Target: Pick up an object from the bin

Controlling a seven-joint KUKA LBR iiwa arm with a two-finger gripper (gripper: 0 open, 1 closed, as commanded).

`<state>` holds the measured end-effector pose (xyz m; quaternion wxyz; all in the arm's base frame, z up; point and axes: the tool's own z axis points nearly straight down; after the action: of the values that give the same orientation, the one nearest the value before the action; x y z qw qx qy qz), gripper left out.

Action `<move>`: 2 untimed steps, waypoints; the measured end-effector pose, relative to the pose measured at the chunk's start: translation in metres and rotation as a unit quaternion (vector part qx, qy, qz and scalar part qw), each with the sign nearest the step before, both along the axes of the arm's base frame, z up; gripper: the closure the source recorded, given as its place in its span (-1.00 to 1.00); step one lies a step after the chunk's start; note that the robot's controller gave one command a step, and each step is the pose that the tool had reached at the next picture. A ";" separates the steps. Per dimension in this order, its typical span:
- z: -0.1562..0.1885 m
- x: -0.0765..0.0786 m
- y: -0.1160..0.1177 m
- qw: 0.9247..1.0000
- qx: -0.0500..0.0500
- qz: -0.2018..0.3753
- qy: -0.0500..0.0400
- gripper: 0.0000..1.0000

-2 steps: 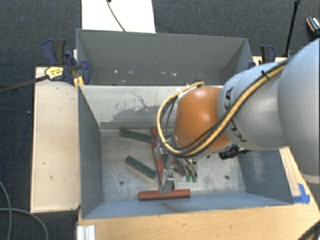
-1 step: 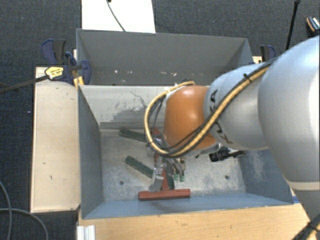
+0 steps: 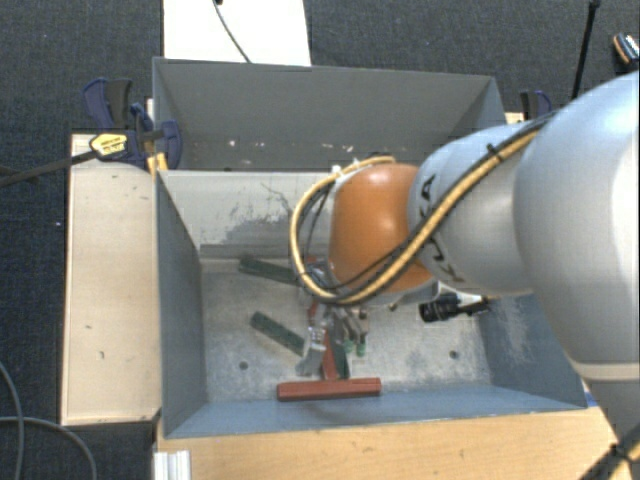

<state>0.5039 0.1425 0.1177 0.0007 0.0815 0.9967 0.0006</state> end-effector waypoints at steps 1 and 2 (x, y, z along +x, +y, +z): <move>-0.049 -0.012 0.010 1.000 0.000 -0.016 0.001 -1.00; -0.047 0.000 0.009 0.998 0.000 -0.068 -0.001 1.00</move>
Offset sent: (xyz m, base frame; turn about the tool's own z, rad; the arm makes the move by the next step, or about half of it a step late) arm -0.0008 0.0095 -0.0477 0.1354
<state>0.5039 0.1520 0.0705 0.0014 0.1491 0.9888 0.0009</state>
